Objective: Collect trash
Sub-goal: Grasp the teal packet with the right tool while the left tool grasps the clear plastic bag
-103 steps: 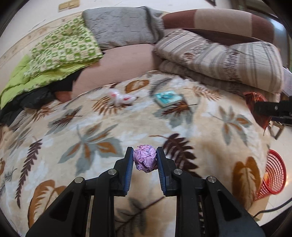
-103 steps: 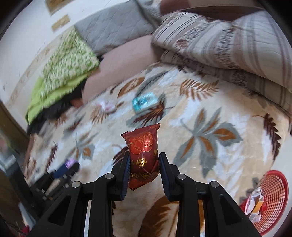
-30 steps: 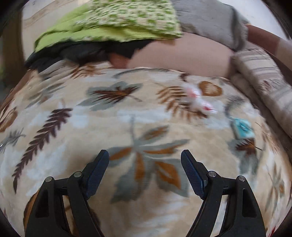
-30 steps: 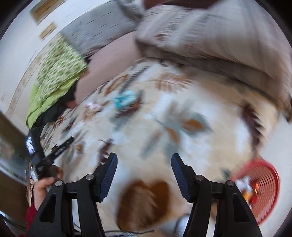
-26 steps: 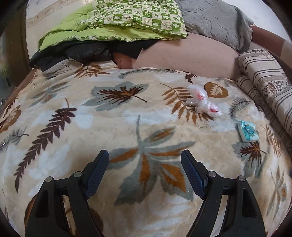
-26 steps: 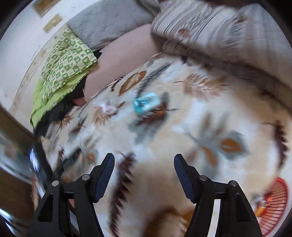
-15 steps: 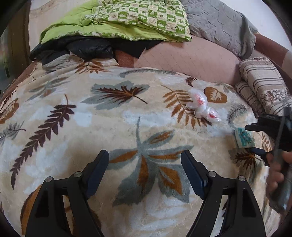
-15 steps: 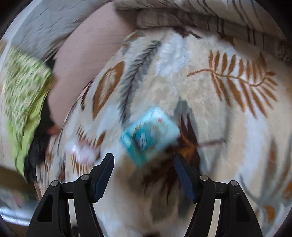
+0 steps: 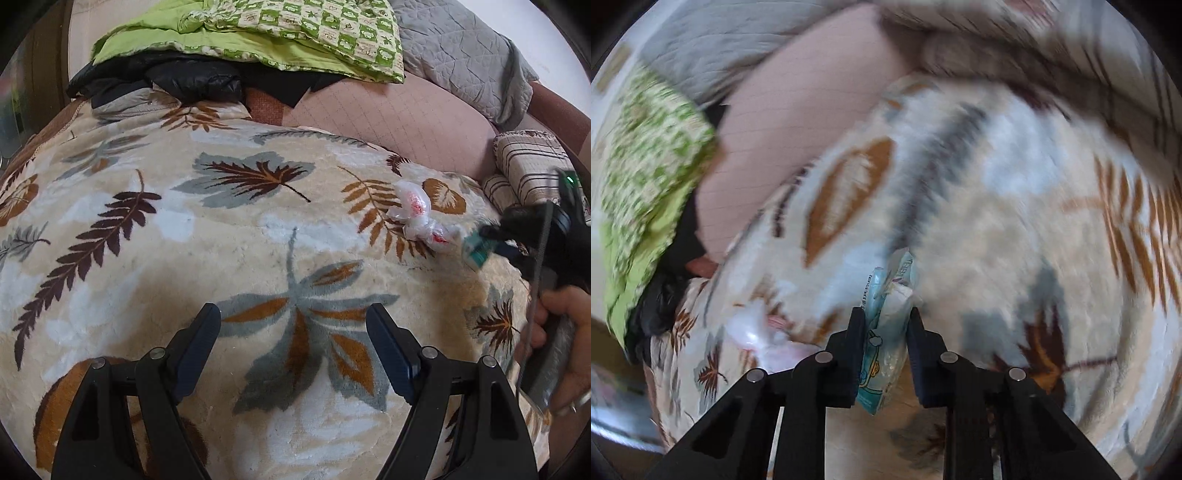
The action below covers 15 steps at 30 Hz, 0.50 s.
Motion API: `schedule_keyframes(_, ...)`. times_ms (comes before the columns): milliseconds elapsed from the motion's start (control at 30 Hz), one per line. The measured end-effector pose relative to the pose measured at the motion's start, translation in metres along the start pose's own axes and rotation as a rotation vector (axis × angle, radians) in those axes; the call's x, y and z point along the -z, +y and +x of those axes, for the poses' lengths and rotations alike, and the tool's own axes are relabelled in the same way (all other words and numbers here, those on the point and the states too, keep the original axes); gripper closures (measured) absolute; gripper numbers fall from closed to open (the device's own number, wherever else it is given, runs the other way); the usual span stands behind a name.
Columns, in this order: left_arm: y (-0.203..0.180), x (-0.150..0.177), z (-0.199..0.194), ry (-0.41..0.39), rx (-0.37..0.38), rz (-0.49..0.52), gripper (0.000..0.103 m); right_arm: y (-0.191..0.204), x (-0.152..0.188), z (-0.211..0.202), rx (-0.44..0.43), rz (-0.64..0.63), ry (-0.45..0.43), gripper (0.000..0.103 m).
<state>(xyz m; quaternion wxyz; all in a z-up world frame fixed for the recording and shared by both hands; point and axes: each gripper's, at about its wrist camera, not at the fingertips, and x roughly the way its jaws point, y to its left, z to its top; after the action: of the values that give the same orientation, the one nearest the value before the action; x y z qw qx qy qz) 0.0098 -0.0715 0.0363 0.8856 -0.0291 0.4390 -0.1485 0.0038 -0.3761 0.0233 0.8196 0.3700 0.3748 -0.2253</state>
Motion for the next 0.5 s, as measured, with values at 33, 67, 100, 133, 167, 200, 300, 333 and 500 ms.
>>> schedule_keyframes(33, 0.001, -0.001, 0.0, 0.0, 0.003, -0.003, 0.023, 0.008, -0.002, -0.001, 0.015, -0.036, -0.02, 0.08)
schedule_keyframes(67, 0.002, -0.002, 0.0, -0.002, 0.001, -0.004, 0.023, 0.018, -0.005, 0.003, 0.031, -0.075, -0.027, 0.08)
schedule_keyframes(100, 0.004, -0.004, 0.0, -0.004, 0.002, -0.009, 0.023, 0.024, -0.007, 0.007, 0.041, -0.099, -0.033, 0.08)
schedule_keyframes(133, 0.006, -0.005, 0.001, -0.005, 0.012, -0.018, 0.023, 0.031, -0.01, 0.012, 0.049, -0.124, -0.052, 0.08)
schedule_keyframes(167, 0.01, -0.008, 0.002, -0.008, 0.021, -0.024, 0.023, 0.036, -0.01, 0.015, 0.056, -0.15, -0.064, 0.08)
schedule_keyframes(200, 0.013, -0.012, 0.002, -0.017, 0.015, -0.028, 0.023, 0.041, -0.011, 0.021, 0.053, -0.169, -0.065, 0.08)
schedule_keyframes(300, 0.026, -0.024, 0.007, -0.036, 0.027, -0.054, 0.023, 0.06, -0.008, 0.047, 0.0, -0.253, 0.016, 0.08)
schedule_keyframes(333, 0.03, -0.028, 0.01, -0.041, 0.028, -0.062, 0.023, 0.065, -0.003, 0.051, -0.029, -0.285, 0.052, 0.08)
schedule_keyframes(500, 0.032, -0.048, 0.03, -0.054, 0.073, -0.038, 0.023, 0.097, 0.046, 0.036, -0.273, -0.477, 0.199, 0.081)
